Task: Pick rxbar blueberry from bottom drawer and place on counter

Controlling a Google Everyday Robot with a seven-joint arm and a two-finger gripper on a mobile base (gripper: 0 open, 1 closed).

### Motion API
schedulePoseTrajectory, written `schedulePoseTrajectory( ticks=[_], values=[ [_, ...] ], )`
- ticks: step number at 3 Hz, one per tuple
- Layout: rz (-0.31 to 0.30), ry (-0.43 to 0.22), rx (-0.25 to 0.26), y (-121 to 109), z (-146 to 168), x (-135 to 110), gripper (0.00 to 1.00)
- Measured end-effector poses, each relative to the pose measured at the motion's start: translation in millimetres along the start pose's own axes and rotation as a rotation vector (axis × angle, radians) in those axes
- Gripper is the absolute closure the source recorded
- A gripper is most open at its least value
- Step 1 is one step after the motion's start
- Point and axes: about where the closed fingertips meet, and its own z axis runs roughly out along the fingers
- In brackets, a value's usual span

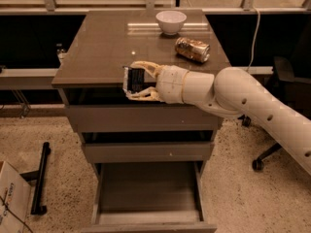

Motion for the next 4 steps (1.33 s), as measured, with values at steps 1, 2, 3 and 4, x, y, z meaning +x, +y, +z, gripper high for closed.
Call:
schedulePoseTrajectory(
  ticks=[1, 2, 3, 4],
  values=[
    [-0.009, -0.030, 0.007, -13.9, 18.1, -0.6, 1.00],
    [-0.041, -0.053, -0.011, -35.8, 49.3, -3.2, 1.00],
    [-0.059, -0.050, -0.041, -47.3, 72.8, -1.6, 1.00],
    [-0.093, 0.001, -0.072, -67.6, 96.8, 6.9, 0.82]
  ],
)
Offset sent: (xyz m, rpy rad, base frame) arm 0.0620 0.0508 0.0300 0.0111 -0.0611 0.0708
